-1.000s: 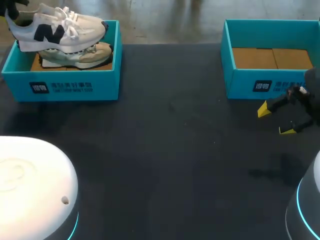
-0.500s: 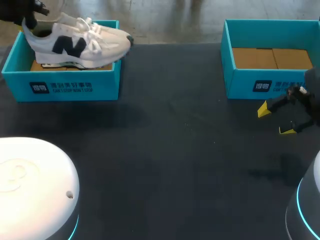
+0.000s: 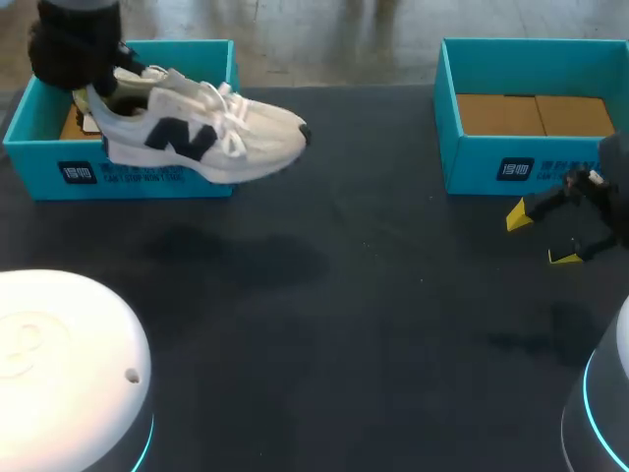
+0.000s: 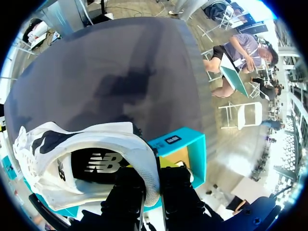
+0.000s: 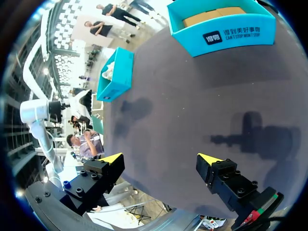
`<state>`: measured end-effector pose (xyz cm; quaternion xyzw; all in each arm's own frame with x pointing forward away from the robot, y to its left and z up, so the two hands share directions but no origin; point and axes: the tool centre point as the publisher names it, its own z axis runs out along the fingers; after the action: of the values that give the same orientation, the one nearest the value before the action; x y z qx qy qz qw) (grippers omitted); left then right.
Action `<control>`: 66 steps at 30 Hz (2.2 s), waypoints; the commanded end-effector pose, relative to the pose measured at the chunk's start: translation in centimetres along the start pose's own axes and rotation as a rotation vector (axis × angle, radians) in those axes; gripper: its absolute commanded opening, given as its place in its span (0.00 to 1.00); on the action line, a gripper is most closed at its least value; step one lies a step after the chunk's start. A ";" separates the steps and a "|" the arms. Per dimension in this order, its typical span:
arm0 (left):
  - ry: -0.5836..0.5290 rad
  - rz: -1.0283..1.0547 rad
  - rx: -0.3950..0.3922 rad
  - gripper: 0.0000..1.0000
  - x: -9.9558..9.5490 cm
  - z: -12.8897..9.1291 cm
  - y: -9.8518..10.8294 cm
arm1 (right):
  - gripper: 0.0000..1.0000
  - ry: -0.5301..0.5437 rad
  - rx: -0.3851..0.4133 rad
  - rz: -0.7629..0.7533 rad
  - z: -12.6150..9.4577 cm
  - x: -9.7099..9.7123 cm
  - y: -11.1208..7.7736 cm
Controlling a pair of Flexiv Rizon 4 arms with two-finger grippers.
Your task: Take the shoe out of the shoebox, open the shoe tongue, remove and reinsert the insole, then place the shoe into the shoebox
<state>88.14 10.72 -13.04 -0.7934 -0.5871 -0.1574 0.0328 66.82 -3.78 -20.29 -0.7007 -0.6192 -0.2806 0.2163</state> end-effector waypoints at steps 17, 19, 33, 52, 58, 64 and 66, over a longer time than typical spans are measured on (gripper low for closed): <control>0.014 0.031 0.045 0.00 -9.6 2.5 -2.9 | 1.00 -0.003 -0.001 0.001 0.1 0.0 -0.1; 0.010 0.030 0.050 0.00 -10.2 2.7 -3.2 | 1.00 -0.003 -0.001 0.001 0.1 0.0 -0.1; -0.007 0.020 0.062 0.00 -13.9 5.2 -5.7 | 1.00 -0.003 -0.001 0.001 0.1 0.0 -0.1; -0.013 -0.024 0.089 0.00 -19.8 11.0 -7.0 | 1.00 -0.003 -0.001 0.001 0.1 0.0 -0.1; -0.011 -0.040 0.097 0.00 -21.1 12.6 -6.8 | 1.00 -0.003 -0.001 0.001 0.1 0.0 -0.1; -0.015 -0.036 0.110 0.00 -22.6 13.9 -6.7 | 1.00 -0.003 -0.001 0.001 0.1 0.0 -0.1; -0.015 -0.028 0.112 0.00 -23.1 14.4 -6.7 | 1.00 -0.003 -0.001 0.001 0.1 0.0 -0.1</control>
<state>78.48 -4.29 -33.27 -0.7839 -0.6062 -0.1176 0.0655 66.81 -3.78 -20.29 -0.7007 -0.6193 -0.2806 0.2163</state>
